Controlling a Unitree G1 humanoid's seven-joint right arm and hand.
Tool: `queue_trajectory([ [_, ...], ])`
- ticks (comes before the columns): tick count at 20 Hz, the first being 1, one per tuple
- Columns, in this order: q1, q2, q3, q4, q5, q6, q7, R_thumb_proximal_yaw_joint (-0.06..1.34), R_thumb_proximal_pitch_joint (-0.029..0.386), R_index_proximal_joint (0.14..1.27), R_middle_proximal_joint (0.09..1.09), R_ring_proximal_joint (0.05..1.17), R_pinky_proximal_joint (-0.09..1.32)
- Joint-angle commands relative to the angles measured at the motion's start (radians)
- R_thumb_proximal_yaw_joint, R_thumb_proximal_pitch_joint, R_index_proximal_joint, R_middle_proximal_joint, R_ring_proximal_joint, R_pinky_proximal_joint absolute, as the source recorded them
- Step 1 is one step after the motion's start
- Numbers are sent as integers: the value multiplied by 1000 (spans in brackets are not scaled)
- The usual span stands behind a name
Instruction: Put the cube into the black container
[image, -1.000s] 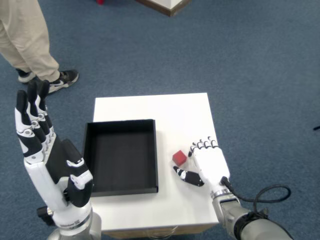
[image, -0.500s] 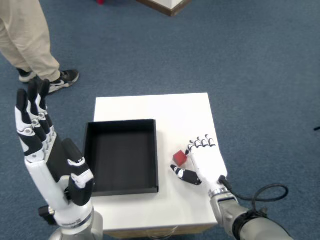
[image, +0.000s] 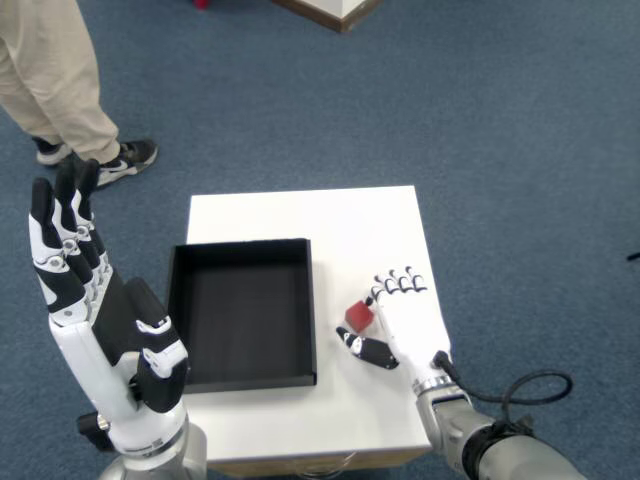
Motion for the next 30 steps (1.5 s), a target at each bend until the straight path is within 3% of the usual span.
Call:
queue_trajectory([
  [1,-40,-7,-27,2,-17,-4,-47,430,13,690,282,210,52],
  [4,-36,-6,-36,3,-29,-9,-47,463,24,712,290,214,56],
  [9,-29,-6,-53,9,-48,-29,-62,651,71,795,302,220,53],
  [11,-25,-6,-59,17,-53,-37,-60,805,100,909,316,230,55],
  [13,-21,-6,-64,28,-59,-42,-55,877,113,950,329,238,62],
  [15,-19,-6,-69,37,-65,-52,-60,1119,138,1053,377,259,73],
  [17,-18,-6,-78,42,-66,-67,-67,1201,149,1086,398,274,86],
  [30,-13,-2,-126,48,-78,-108,-90,1232,170,1081,447,318,135],
])
